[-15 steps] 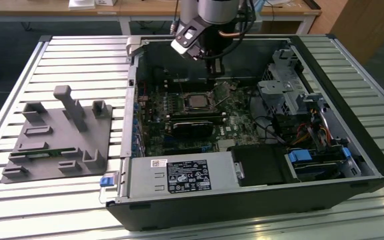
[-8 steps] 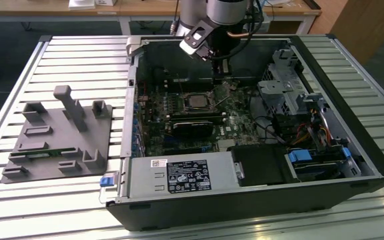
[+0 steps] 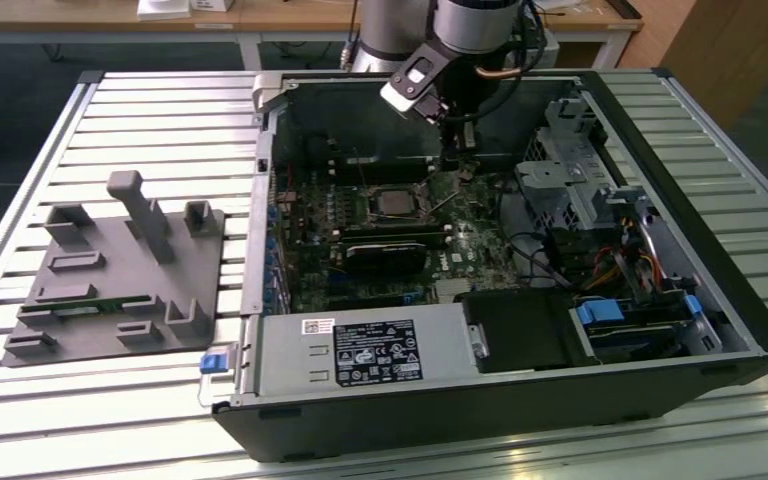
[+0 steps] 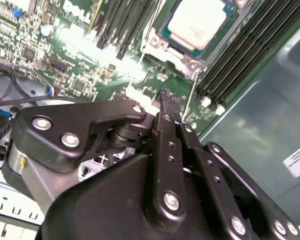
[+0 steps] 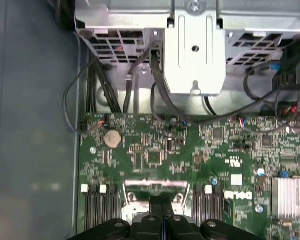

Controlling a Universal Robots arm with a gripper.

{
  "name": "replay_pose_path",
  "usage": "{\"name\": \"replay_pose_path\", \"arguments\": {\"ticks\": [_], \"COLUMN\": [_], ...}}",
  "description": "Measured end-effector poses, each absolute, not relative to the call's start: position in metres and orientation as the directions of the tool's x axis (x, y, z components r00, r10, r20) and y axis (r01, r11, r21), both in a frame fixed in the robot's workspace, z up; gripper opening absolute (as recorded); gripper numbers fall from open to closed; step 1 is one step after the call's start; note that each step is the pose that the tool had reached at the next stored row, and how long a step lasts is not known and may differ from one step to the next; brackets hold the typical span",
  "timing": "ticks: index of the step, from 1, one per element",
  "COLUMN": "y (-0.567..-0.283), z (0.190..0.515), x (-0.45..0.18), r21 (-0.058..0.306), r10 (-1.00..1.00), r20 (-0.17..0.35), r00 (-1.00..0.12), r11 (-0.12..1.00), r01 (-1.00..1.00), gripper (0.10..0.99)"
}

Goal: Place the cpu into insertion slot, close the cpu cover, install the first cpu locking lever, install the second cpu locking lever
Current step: 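Close the cpu cover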

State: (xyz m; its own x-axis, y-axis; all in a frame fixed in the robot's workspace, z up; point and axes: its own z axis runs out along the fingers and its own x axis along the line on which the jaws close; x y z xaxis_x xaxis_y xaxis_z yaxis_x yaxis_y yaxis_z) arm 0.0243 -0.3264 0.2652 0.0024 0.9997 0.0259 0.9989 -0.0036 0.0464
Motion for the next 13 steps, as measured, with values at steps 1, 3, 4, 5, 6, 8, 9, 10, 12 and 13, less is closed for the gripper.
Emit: {"name": "replay_pose_path", "arguments": {"ticks": [1,3,4,5,6,8,9,10,12,13], "y": [-0.326,-0.326,-0.326,-0.326,-0.325,-0.325,-0.324,-0.323,-0.322,-0.321], "z": [0.265,0.265,0.264,0.264,0.264,0.263,0.263,0.262,0.261,0.261], "x": [0.026,0.028,0.03,0.031,0.033,0.035,0.037,0.038,0.041,0.043], "r21": [0.046,0.046,0.046,0.046,0.046,0.046,0.046,0.046,0.046,0.045], "r10": [1.0,1.0,1.0,1.0,1.0,1.0,1.0,1.0,1.0,1.0], "r20": [0.026,0.026,0.026,0.026,0.026,0.026,0.026,0.026,0.024,0.024], "r00": [0.002,0.002,0.002,0.002,0.001,-0.002,-0.002,-0.002,-0.002,-0.002], "r11": [-0.004,-0.003,-0.003,-0.003,-0.002,0.0,0.001,0.001,0.001,0.001], "r01": [0.999,0.999,0.999,0.999,0.999,0.999,0.999,0.999,0.999,0.999], "gripper": [0.106,0.106,0.106,0.106,0.106,0.106,0.106,0.106,0.106,0.106]}}
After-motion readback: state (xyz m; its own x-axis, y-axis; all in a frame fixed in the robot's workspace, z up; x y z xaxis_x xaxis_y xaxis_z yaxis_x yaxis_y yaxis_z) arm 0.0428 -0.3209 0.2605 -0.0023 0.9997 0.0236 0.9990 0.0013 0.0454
